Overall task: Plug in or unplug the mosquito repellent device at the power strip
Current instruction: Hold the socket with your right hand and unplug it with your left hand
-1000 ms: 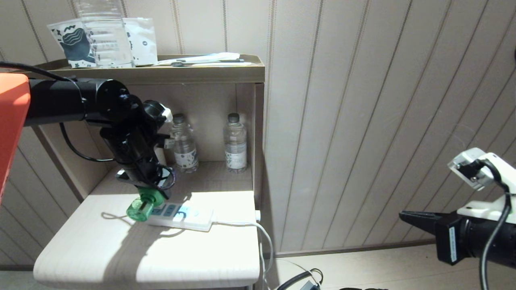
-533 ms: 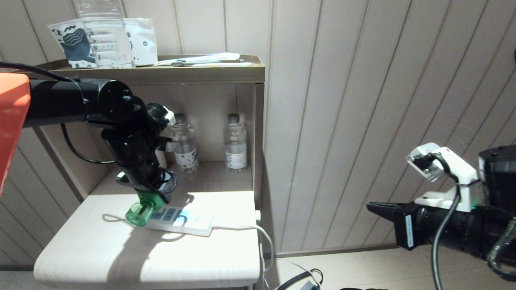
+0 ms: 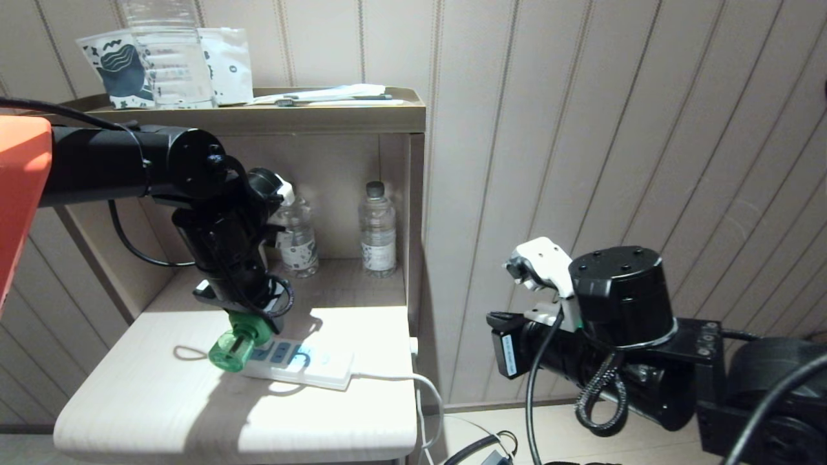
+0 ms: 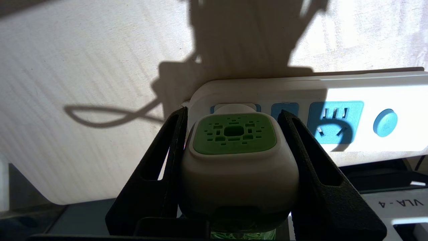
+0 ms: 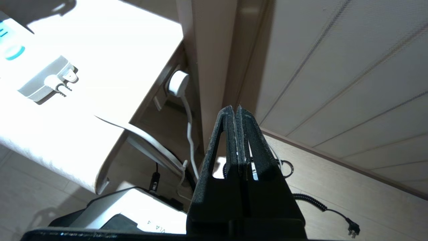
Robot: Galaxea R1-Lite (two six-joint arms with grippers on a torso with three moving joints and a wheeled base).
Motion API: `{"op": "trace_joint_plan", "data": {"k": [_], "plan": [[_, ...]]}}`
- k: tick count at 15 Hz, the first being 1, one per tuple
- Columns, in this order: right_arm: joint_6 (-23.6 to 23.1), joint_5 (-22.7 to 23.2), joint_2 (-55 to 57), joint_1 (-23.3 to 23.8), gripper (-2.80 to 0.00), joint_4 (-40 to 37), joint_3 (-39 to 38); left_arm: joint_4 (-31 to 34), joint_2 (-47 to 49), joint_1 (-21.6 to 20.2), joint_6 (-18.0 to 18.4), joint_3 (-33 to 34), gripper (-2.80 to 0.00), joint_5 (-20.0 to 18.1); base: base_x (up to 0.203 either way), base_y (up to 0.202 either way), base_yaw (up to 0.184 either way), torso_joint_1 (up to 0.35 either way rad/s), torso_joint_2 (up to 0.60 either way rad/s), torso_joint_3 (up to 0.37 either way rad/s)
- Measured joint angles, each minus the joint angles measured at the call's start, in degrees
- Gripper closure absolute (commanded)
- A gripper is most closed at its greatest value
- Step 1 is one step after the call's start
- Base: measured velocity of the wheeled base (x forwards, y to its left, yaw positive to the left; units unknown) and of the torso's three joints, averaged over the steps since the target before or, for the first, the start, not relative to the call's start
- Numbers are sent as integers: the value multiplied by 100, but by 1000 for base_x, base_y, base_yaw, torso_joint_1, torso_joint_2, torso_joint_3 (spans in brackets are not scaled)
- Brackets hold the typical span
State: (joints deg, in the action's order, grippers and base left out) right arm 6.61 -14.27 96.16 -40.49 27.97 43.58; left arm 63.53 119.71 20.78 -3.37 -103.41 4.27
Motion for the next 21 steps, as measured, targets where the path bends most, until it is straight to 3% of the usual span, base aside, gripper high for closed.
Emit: {"op": "trace_joint_plan", "data": {"k": [11, 21], "plan": [[13, -51, 2162, -1049, 0, 74, 1955, -85, -118, 125, -90, -4, 0, 2, 0, 0, 0, 0, 0, 0], [-21, -51, 3066, -1248, 0, -60, 3281, -88, -72, 119, -90, 16, 0, -96, 0, 0, 0, 0, 0, 0]]}}
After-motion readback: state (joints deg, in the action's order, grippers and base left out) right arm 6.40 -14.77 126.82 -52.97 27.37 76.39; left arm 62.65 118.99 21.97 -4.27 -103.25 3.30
